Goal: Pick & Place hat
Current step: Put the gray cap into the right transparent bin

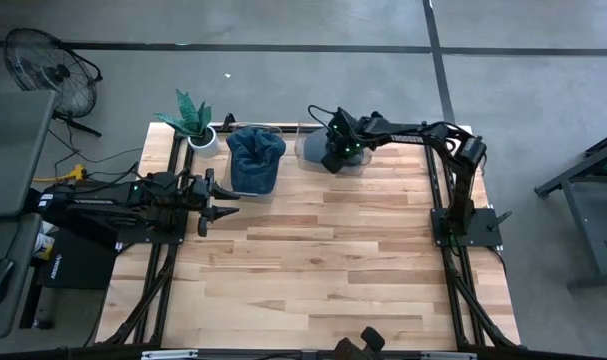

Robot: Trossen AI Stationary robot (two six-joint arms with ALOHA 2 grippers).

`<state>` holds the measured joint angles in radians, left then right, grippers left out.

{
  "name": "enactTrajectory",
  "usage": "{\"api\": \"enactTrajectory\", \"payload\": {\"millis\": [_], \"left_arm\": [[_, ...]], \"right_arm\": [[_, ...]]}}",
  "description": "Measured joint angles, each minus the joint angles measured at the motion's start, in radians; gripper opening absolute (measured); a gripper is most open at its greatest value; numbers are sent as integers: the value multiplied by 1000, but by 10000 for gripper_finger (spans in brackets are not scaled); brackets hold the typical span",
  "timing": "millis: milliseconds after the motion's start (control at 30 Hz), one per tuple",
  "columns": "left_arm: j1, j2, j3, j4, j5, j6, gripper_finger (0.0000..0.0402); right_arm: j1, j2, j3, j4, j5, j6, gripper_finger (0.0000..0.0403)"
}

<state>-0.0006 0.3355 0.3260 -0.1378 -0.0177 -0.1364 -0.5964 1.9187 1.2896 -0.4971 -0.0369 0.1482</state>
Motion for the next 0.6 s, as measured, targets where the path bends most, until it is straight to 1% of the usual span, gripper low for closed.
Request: {"api": "enactTrajectory", "payload": {"millis": [133, 333, 467, 600], "left_arm": [[0, 0, 0, 0, 0, 0, 166], [0, 0, 0, 0, 0, -4, 166], [0, 0, 0, -9, -1, -11, 166], [0, 0, 0, -30, -1, -12, 166]], "right_arm": [[0, 0, -12, 15, 0, -7, 0], [1, 4, 69, -15, -26, -17, 0], [1, 4, 136, -83, -27, -8, 0], [3, 4, 206, -192, -27, 9, 0]]}}
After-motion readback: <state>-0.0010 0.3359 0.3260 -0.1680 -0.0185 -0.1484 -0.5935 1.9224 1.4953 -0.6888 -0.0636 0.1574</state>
